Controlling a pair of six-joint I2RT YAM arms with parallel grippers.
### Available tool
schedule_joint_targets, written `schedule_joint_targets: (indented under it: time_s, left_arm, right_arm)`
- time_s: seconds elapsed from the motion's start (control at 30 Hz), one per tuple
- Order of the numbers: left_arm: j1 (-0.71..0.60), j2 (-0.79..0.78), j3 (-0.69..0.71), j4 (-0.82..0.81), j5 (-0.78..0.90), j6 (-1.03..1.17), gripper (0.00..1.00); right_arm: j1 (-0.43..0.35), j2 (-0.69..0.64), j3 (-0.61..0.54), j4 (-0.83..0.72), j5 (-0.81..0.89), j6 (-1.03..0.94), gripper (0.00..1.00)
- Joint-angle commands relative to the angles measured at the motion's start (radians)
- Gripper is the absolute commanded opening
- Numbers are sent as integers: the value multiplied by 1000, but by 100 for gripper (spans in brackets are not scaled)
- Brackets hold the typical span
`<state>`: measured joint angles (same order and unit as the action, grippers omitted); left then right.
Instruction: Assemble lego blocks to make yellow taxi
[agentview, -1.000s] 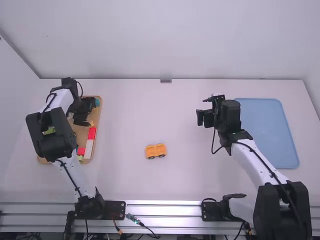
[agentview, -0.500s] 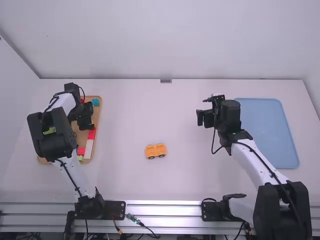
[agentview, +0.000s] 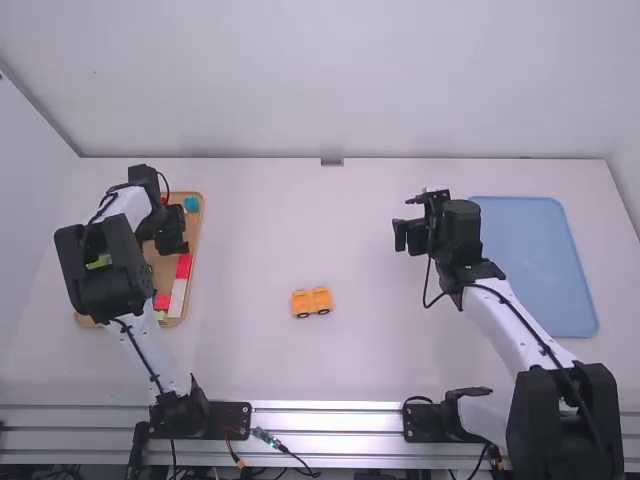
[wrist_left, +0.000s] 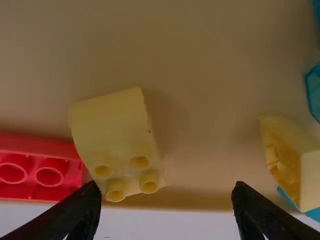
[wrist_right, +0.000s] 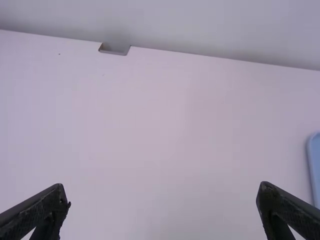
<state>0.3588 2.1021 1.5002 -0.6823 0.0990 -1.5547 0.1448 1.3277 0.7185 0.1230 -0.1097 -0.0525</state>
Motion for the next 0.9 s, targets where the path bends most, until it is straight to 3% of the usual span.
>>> schedule_joint_targets:
  time_s: [0.0,0.2,0.57,0.67,0.7,0.8,0.87]
  left_arm:
    - [-5,7,-14,-11,-14,-47,83]
    - [-5,7,-23,14,-88,-59,71]
    - [-5,7,-41,32,-101,-79,68]
    - [-5,7,-89,118,-84,-79,68]
    - [-5,7,-107,146,-75,-80,63]
    - [-5,7,-138,186,-63,-80,61]
    - [-5,7,-153,205,-63,-80,53]
  right_arm:
    - [0,4,23,1,-2,3,99]
    - [0,4,23,-2,-1,3,99]
    - [0,4,23,-2,-2,4,99]
    - [0,4,23,-3,-2,3,99]
    - [0,4,23,-3,-1,3,99]
    - [0,4,23,-2,-2,3,99]
    - [0,4,23,-2,-1,3,99]
